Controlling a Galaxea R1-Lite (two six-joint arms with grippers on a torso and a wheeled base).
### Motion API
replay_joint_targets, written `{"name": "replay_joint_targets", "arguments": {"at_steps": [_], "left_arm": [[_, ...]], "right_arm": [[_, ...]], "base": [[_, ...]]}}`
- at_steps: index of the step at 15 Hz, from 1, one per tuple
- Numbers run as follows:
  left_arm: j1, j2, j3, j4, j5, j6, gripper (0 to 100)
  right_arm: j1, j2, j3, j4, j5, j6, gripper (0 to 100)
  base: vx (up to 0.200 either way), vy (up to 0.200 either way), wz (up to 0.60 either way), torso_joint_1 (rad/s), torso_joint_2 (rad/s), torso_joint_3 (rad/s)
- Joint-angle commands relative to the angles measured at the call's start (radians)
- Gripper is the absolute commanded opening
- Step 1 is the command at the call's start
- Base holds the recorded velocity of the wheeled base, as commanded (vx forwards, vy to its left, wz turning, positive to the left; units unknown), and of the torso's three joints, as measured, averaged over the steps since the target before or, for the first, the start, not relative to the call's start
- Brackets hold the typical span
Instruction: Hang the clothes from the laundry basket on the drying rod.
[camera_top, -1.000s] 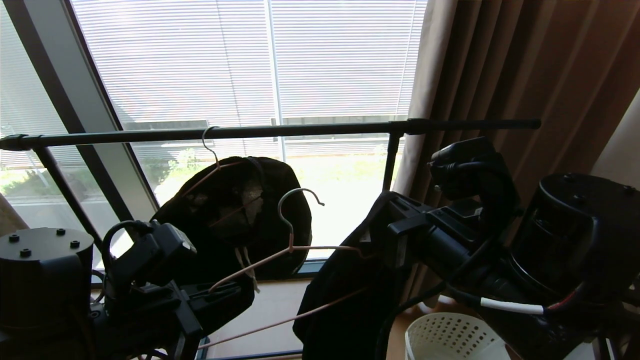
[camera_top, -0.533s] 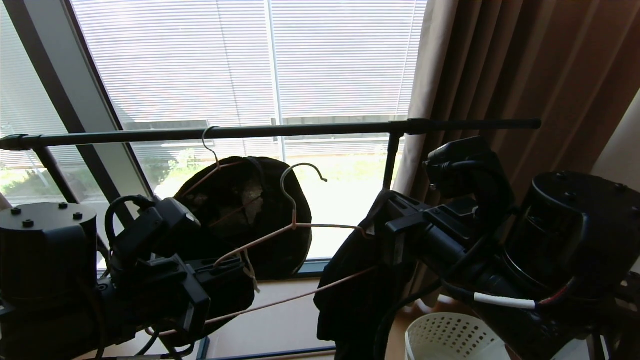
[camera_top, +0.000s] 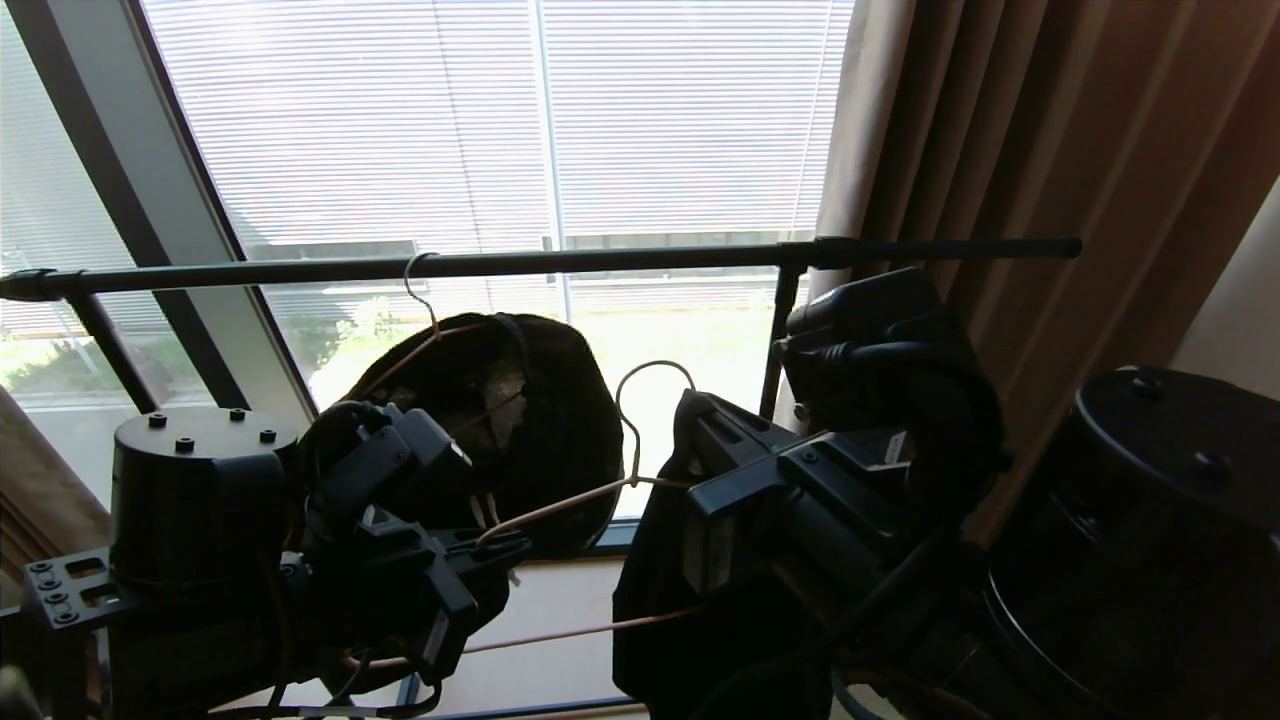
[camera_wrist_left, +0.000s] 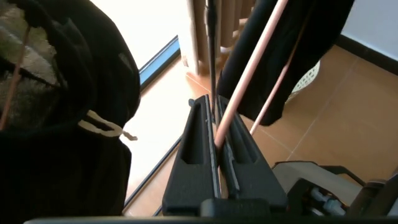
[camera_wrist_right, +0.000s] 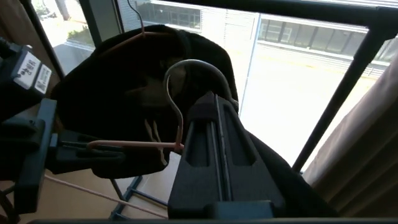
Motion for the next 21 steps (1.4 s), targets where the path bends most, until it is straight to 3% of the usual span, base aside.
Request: {"name": "replay_joint_targets", "arguments": {"at_steps": [1,4,6,7,15,19,21], "left_arm": [[-0.023,0.022,-0.006,0.000,0.000,-0.005,0],[-0.028,0.030,-0.005,0.000,0.000,-0.005,0],[-0.014,0.008,0.012,0.000,0.005,-0.005,0],[0.000,-0.050,0.046,0.000,0.002,-0.006,0],[0.063,-0.124,0.037,0.001,0.003,-0.003,0],[0.063,-0.108,-0.014,0.006,0.029,-0.002,0],[0.035,-0.070,-0.032,0.006,0.029,-0.002,0]], "right_arm": [[0.019,0.036,-0.025,-0.003,-0.001,0.001,0],[0.039,0.055,-0.054,-0.003,-0.010,0.001,0],[-0.001,0.036,-0.028,-0.010,-0.031,0.013,0],[-0.073,0.006,0.007,-0.043,-0.028,0.015,0],[-0.213,-0.056,0.035,-0.083,-0.025,0.013,0],[-0.211,-0.051,0.033,-0.082,-0.028,0.013,0],[-0.137,-0.027,0.024,-0.080,-0.028,0.010,0]], "base": [[0.000,0.000,0.00,0.000,0.00,0.000],[0.000,0.000,0.00,0.000,0.00,0.000],[0.000,0.000,0.00,0.000,0.00,0.000],[0.000,0.000,0.00,0.000,0.00,0.000],[0.000,0.000,0.00,0.000,0.00,0.000],[0.000,0.000,0.00,0.000,0.00,0.000],[0.000,0.000,0.00,0.000,0.00,0.000]]}}
